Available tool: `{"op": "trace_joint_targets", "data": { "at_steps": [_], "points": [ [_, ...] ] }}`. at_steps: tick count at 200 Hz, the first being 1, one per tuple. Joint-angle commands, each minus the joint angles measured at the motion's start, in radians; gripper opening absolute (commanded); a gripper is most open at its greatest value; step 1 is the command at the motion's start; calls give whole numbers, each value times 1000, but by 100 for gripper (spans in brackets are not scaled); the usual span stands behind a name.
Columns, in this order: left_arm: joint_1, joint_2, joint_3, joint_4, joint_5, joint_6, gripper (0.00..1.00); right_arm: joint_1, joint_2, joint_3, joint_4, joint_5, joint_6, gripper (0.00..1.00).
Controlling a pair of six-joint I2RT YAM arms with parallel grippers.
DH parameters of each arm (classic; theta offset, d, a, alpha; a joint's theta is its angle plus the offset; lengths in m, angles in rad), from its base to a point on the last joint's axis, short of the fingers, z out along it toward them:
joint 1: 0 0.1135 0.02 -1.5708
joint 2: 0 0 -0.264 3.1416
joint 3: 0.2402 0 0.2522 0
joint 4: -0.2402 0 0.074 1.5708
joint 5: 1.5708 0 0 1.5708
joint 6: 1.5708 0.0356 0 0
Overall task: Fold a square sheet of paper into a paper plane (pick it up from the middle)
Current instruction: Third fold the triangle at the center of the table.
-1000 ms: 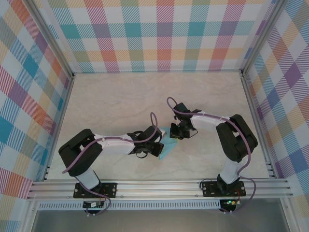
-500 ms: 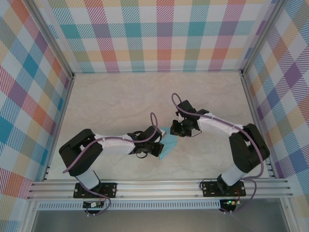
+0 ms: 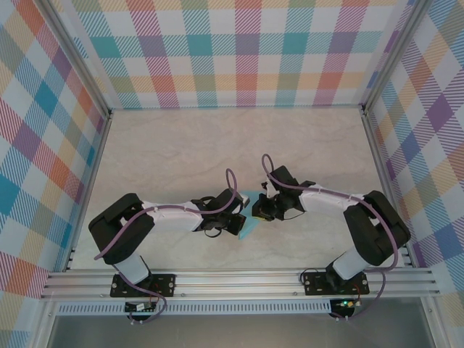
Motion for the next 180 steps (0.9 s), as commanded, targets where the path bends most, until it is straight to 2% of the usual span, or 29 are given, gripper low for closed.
{"op": "trace_joint_targets", "data": {
  "at_steps": [1, 80, 128, 180],
  "points": [
    [9, 10, -5, -27, 0, -4, 0, 6, 49, -1, 52, -28, 11, 11],
    [9, 17, -26, -25, 2, -7, 0, 6, 122, -26, 46, 46, -12, 12],
    [9, 11, -34, -31, -1, -4, 0, -13, 40, -25, 61, 12, -19, 13],
    [9, 5, -40, -29, -2, -4, 0, -48, 114, -58, 124, 2, -19, 13]
  ]
}}
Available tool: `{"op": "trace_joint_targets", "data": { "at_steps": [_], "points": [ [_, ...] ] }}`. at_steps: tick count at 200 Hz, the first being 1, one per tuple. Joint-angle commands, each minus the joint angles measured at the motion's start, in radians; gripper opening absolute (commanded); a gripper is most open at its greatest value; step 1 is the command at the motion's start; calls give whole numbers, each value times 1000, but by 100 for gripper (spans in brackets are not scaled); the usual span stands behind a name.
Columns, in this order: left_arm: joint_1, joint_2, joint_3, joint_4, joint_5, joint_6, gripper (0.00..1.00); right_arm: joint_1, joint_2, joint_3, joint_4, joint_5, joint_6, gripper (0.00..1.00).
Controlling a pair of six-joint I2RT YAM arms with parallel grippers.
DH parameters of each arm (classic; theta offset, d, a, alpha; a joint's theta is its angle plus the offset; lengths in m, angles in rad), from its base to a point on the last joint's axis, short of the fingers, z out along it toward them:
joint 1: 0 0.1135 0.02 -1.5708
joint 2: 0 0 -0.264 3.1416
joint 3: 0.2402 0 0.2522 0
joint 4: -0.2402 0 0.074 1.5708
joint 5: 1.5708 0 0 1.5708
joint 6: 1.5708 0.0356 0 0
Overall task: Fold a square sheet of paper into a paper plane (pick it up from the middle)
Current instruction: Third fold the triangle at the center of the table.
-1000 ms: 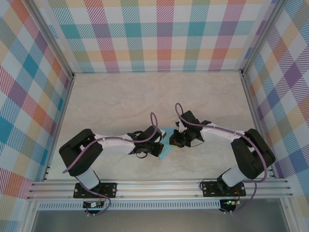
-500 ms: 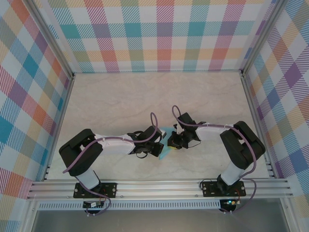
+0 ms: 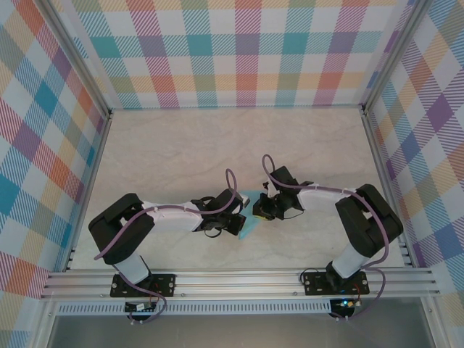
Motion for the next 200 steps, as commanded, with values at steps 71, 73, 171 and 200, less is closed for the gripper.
{"op": "trace_joint_targets", "data": {
  "at_steps": [71, 73, 171, 200],
  "points": [
    [9, 9, -35, -42, -2, -2, 0, -47, 28, -92, 127, -32, 5, 13],
    [9, 8, -35, -43, -2, -2, 0, -47, 22, -92, 127, -33, 5, 13],
    [9, 3, -41, -45, -2, -5, 0, -97, 14, -200, 260, -33, 15, 13],
    [9, 3, -42, -44, -3, -5, 0, -97, -95, -181, 197, -12, -2, 14]
  ]
}}
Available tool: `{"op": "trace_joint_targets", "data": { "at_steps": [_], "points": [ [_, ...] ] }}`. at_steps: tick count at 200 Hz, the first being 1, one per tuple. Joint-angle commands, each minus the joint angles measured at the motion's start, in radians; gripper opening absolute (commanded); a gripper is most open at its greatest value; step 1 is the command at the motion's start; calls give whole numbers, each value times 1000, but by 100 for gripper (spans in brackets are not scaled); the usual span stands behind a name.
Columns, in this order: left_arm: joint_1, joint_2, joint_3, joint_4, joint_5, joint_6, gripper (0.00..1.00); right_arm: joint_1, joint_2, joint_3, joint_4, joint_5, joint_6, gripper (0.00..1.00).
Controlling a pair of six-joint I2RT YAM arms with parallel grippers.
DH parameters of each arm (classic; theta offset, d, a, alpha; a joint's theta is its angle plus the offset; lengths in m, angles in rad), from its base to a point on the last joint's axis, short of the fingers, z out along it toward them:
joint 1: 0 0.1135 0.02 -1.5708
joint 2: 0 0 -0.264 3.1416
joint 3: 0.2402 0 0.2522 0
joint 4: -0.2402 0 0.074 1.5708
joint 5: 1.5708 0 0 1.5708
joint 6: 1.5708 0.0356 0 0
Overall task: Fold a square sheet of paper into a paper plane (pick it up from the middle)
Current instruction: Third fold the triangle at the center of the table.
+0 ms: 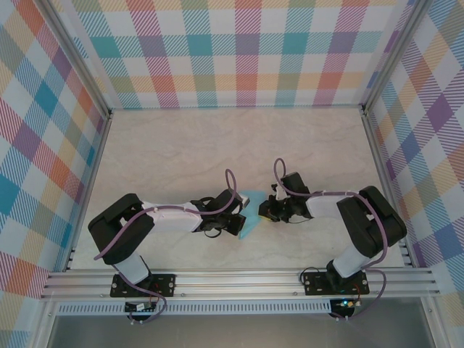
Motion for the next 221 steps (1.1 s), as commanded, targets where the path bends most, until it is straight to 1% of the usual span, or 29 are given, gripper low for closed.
{"op": "trace_joint_targets", "data": {
  "at_steps": [1, 14, 44, 57, 84, 103, 117, 150, 183, 221],
  "points": [
    [9, 5, -34, -61, -3, -4, 0, -6, -67, -7, -61, 58, -11, 14],
    [8, 5, -33, -57, -4, -8, 0, -7, -75, 0, -82, 69, -21, 14],
    [9, 6, -27, -52, -2, -14, 0, -7, 7, -7, -57, 55, -12, 13],
    [9, 5, -29, -51, -2, -16, 0, -7, 13, -3, -58, 50, -8, 13],
    [9, 3, -29, -60, -5, -16, 0, -5, -81, 22, -138, 79, -15, 13],
    [9, 3, -29, -64, -9, -17, 0, 0, -171, 35, -191, 79, -22, 15],
    [9, 2, -28, -63, -10, -20, 0, 12, -206, 34, -211, 74, -14, 15],
    [8, 3, -28, -60, -11, -22, 0, 89, -222, -20, -118, 80, 85, 14],
    [8, 2, -25, -60, -6, -22, 0, 172, -170, -5, -68, 124, 140, 13],
    [8, 1, -25, -65, -6, -20, 0, 210, -80, -11, -12, 140, 179, 11]
  ]
}}
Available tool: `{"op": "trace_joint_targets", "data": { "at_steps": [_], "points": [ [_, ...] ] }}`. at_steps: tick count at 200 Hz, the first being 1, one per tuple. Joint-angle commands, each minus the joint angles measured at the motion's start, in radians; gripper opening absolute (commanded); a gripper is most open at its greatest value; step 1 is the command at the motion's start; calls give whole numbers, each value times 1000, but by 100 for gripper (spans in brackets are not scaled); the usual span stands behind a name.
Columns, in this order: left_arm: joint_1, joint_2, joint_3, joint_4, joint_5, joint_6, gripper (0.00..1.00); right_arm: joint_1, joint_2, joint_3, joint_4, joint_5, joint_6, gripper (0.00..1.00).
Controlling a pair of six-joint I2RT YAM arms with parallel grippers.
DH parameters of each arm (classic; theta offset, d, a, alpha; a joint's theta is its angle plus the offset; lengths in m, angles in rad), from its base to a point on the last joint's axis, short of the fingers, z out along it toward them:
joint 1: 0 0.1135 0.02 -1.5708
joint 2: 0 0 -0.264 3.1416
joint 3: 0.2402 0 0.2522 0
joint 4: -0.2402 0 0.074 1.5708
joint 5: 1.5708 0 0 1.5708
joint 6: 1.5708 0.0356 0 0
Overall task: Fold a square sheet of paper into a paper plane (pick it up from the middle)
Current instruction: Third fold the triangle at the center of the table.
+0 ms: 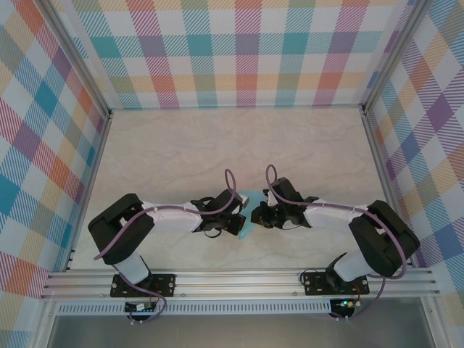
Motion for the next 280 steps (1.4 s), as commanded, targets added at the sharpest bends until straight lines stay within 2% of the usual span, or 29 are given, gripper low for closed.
{"op": "trace_joint_targets", "data": {
  "at_steps": [1, 23, 43, 108, 184, 207, 280],
  "points": [
    [9, 1, -25, -65, -5, -4, 0, 18, 50, -10, 60, 25, 48, 11],
    [8, -3, -31, -62, -8, -6, 0, 23, 88, -30, 113, 28, 53, 11],
    [8, 1, -36, -62, -9, -6, 0, 22, 114, -25, 92, 43, 38, 11],
    [9, -5, -43, -66, -29, -14, 0, 33, -11, -39, 43, 30, 31, 13],
    [9, -13, -54, -61, -44, -19, 0, 82, 67, -68, 161, 36, 89, 13],
    [8, -6, -51, -64, -43, -20, 0, 83, 97, -67, 141, 54, 88, 13],
    [8, -13, -53, -68, -58, -22, 0, 111, -9, -65, 118, 57, 98, 14]
  ]
}}
